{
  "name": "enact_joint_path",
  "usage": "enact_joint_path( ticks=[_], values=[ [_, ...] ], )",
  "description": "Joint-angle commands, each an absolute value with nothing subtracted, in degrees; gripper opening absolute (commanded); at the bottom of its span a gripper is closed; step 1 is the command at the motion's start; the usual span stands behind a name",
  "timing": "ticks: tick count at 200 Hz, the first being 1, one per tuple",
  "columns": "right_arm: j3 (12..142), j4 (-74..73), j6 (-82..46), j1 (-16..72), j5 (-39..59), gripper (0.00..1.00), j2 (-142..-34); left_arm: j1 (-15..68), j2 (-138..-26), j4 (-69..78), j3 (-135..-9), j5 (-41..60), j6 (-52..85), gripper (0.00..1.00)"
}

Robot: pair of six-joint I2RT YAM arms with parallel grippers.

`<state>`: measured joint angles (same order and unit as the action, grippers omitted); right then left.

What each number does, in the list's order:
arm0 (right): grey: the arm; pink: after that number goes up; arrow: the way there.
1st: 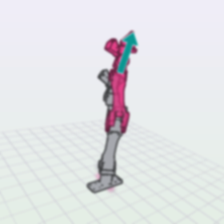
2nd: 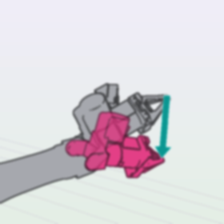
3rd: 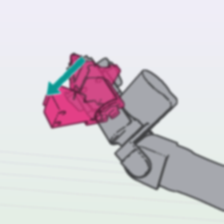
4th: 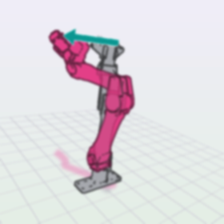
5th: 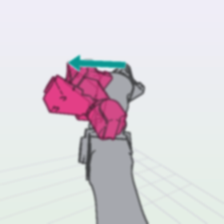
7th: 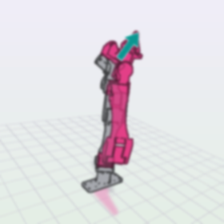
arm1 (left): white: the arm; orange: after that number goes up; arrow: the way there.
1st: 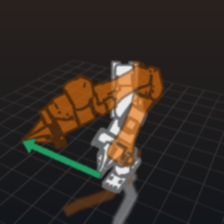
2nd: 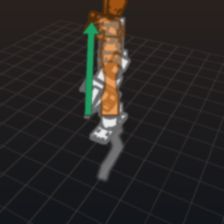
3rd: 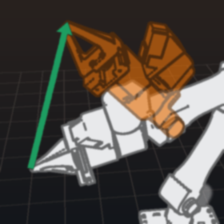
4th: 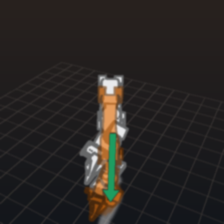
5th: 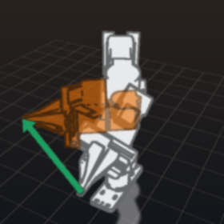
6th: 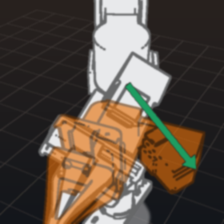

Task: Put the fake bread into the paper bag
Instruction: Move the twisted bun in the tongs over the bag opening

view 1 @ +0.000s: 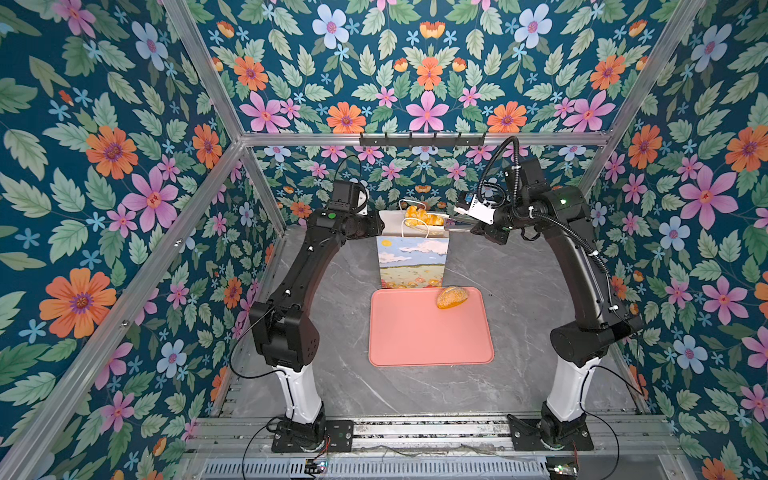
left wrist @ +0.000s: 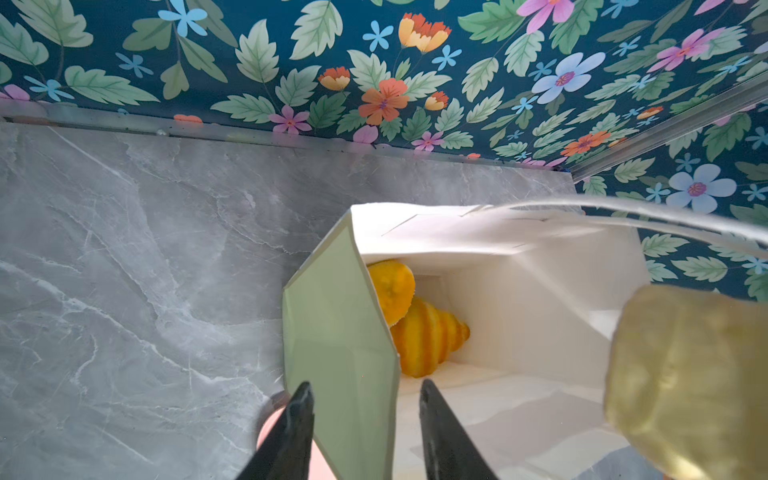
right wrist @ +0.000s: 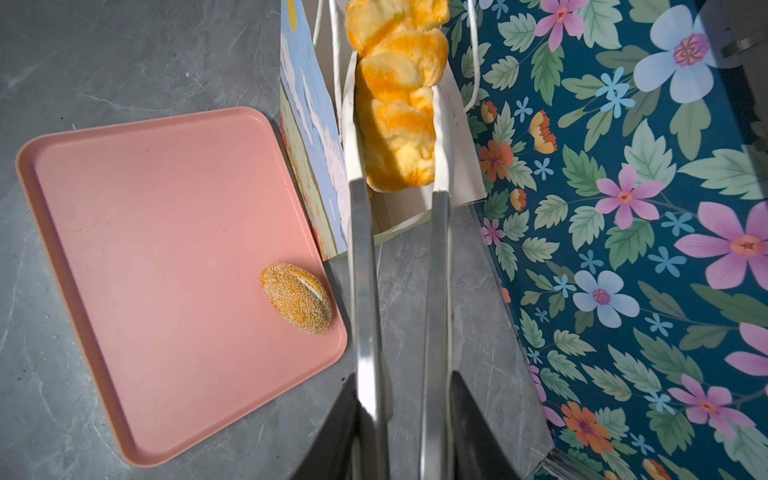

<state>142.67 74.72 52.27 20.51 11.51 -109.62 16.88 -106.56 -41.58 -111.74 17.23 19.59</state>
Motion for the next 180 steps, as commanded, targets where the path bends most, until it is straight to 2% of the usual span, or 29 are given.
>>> enact_joint_path(
  ticks=[1, 180],
  values=[
    [142.65, 72.93, 52.65, 20.80, 11.79, 0.31, -110.03, 16.81, -106.52, -40.95, -112.39, 17.77, 19.61, 0.44],
    [143.81, 73.94, 51.68, 21.24, 13.16, 0.34, -114.24, 16.88, -107.03, -41.81, -113.90, 18.45, 19.86, 0.44]
  ],
)
